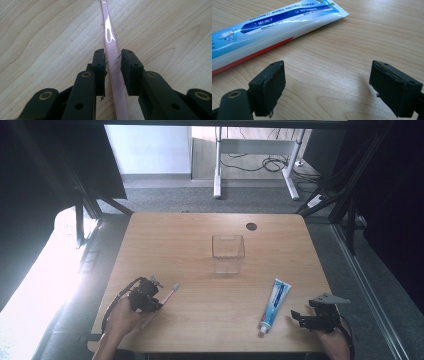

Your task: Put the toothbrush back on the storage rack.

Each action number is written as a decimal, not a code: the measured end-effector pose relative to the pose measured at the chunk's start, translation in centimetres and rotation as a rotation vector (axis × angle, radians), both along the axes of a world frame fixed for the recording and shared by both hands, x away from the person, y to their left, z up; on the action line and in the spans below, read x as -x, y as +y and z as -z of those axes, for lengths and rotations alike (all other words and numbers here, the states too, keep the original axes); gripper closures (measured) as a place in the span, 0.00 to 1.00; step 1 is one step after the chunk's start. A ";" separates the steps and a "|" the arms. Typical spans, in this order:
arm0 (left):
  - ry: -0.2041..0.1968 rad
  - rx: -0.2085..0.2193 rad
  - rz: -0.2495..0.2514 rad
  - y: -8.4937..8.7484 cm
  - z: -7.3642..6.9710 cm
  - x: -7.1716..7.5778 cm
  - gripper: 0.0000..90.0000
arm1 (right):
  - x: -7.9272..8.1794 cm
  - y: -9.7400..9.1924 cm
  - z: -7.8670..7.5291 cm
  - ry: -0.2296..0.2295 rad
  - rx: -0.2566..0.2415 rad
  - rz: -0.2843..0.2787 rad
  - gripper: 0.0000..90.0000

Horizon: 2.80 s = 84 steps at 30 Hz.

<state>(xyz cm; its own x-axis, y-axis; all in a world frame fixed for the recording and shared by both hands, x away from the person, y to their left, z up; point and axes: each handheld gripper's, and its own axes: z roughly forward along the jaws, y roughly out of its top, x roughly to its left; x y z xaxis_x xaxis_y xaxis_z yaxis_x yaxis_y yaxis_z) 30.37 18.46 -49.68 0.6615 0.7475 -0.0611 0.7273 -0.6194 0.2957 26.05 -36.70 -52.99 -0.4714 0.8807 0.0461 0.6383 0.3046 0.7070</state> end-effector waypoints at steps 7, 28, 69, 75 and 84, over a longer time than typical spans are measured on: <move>0.041 -0.045 -0.010 -0.9 0.3 -0.8 0.80 | 0.0 0.0 0.0 -0.001 -0.001 0.000 0.15; 0.079 -0.028 -0.010 -1.6 -0.1 -1.3 0.88 | 0.0 -0.1 0.0 -0.003 0.000 0.000 0.15; -0.137 0.202 0.084 -3.3 -7.1 -2.6 0.88 | -0.2 0.2 0.2 0.014 -0.024 -0.020 0.00; -0.182 0.238 0.101 -3.9 -8.1 -3.0 0.88 | -0.1 0.2 0.2 0.010 -0.025 -0.019 0.00; -0.240 0.288 0.115 -5.1 -9.3 -3.9 0.88 | -0.2 0.2 0.2 0.008 -0.023 -0.020 0.00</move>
